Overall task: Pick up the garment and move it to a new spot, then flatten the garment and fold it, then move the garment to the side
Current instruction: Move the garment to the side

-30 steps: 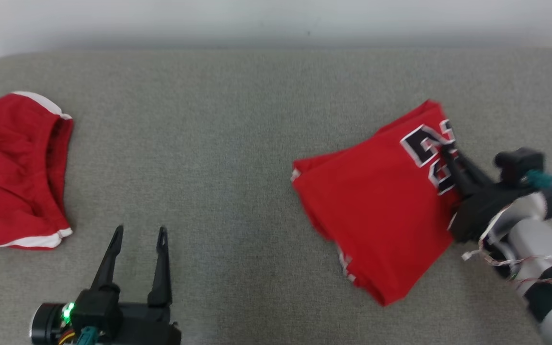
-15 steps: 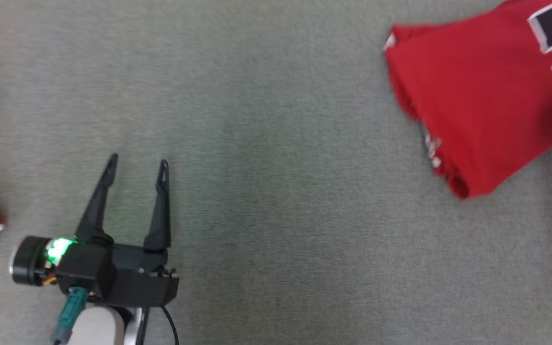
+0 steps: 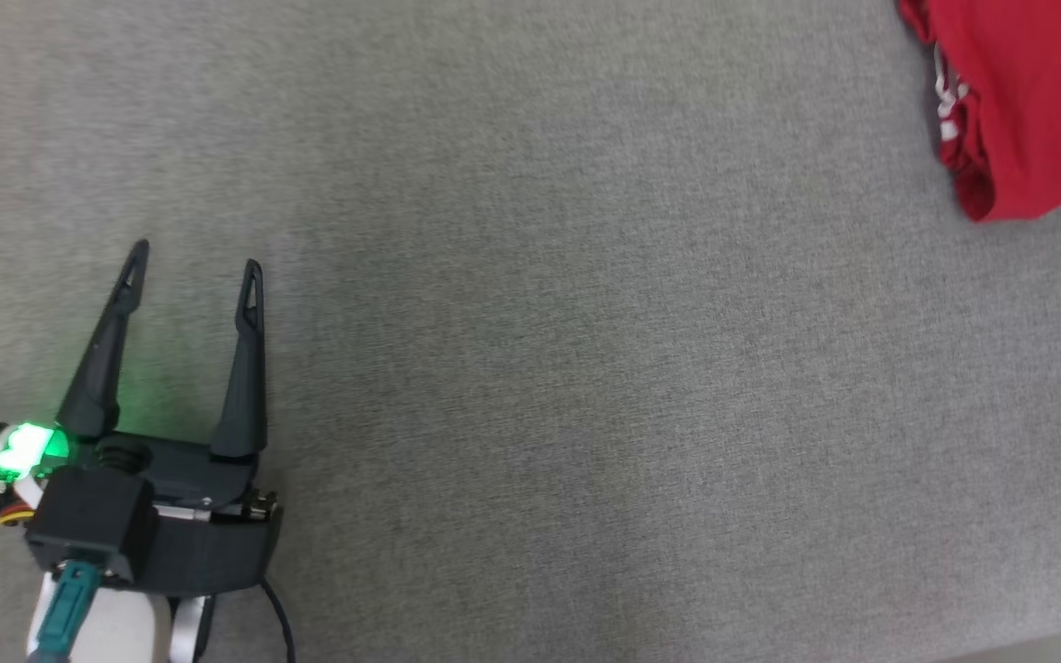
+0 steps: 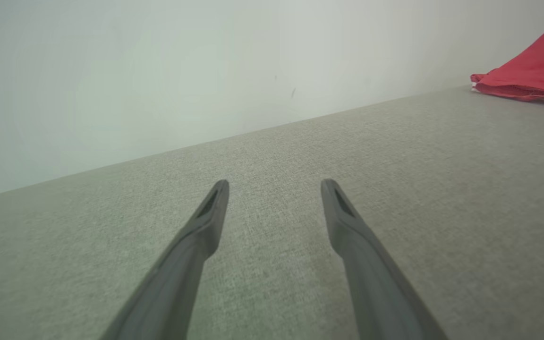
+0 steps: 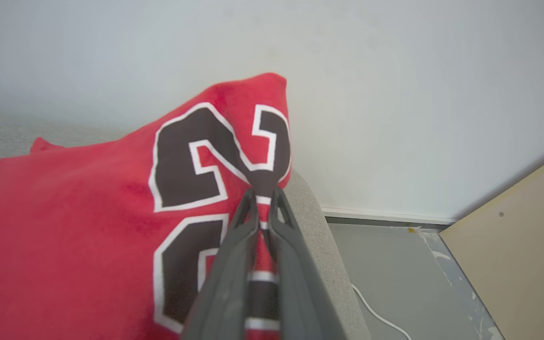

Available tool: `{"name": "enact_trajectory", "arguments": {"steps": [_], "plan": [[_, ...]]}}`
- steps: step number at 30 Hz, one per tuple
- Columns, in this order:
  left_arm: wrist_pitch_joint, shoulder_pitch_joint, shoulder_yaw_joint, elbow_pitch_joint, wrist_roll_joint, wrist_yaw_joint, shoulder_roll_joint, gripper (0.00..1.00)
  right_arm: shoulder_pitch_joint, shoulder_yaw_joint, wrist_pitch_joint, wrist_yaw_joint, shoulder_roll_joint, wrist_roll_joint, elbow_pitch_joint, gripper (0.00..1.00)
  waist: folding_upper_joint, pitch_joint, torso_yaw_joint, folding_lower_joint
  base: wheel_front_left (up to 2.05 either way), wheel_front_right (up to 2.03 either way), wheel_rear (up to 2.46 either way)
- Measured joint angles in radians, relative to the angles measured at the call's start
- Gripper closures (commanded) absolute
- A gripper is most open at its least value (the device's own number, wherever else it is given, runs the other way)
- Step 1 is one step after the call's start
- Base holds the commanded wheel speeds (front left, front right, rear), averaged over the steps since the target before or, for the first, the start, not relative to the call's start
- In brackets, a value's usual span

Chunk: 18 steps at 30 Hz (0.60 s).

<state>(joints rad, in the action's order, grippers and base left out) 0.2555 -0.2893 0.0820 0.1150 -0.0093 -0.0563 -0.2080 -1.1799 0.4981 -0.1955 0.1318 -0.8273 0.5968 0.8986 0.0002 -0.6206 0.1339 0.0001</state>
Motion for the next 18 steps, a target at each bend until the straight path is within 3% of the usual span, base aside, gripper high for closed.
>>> {"name": "enact_trajectory", "arguments": {"steps": [18], "plan": [[-0.046, 0.000, -0.020, 0.182, 0.017, 0.017, -0.052, 0.00, -0.236, 0.094, -0.007, 0.000, -0.035, -0.106, 0.119, 1.00, -0.0005, -0.154, 0.075, -0.0004, 0.00, 0.00, 0.00]]}}
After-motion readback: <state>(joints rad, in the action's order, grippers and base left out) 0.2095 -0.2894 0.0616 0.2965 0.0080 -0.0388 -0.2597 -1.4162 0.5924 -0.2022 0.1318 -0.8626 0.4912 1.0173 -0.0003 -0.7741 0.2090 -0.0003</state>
